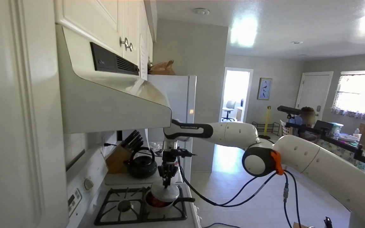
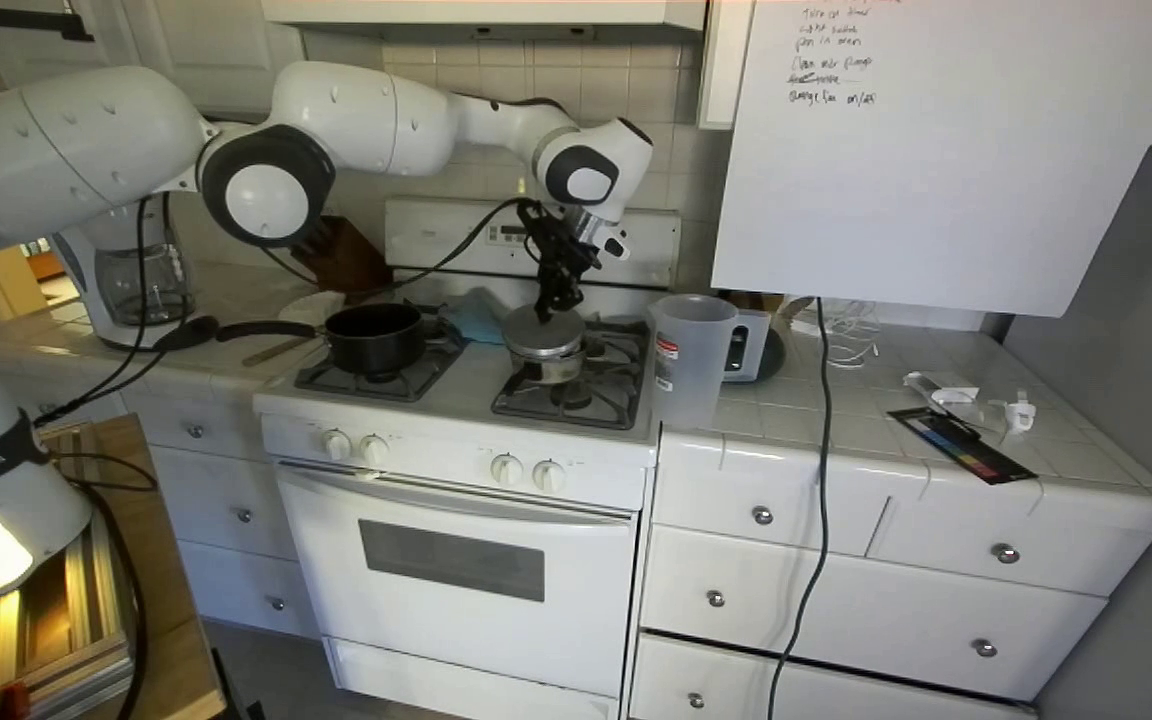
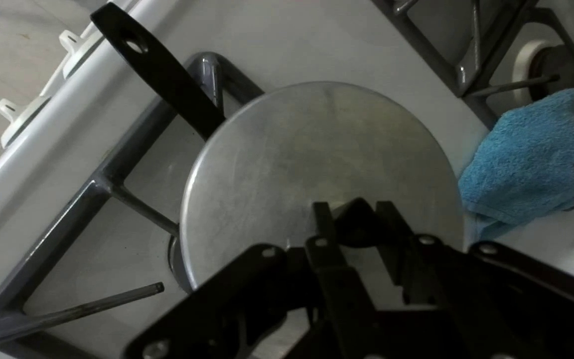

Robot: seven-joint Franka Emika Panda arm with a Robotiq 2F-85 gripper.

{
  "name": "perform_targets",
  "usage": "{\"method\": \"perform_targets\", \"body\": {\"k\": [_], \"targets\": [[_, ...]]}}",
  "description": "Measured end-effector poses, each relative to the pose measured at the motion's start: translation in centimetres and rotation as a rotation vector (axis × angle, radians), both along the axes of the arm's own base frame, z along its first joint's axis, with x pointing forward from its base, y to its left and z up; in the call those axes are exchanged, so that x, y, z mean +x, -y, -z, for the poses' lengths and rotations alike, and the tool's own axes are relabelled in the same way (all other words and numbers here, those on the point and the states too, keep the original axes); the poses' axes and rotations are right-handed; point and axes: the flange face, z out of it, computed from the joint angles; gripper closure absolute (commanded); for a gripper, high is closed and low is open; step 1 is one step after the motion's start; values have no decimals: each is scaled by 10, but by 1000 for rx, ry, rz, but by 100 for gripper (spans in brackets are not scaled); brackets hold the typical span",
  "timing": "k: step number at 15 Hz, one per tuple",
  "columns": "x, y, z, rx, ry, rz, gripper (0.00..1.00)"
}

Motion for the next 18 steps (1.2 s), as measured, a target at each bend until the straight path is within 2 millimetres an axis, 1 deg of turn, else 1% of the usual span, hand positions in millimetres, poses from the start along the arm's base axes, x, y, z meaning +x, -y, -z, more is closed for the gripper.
{"method": "perform_targets", "body": {"k": [4,8,11,16,18], "targets": [[0,5,7,-20,-3,23,93],[2,6,14,-35,3,37,93],[4,3,12,-44,11,37,93],[7,-4,2,-49,32,27,93],[7,-6,1,-49,34,24,93]]}}
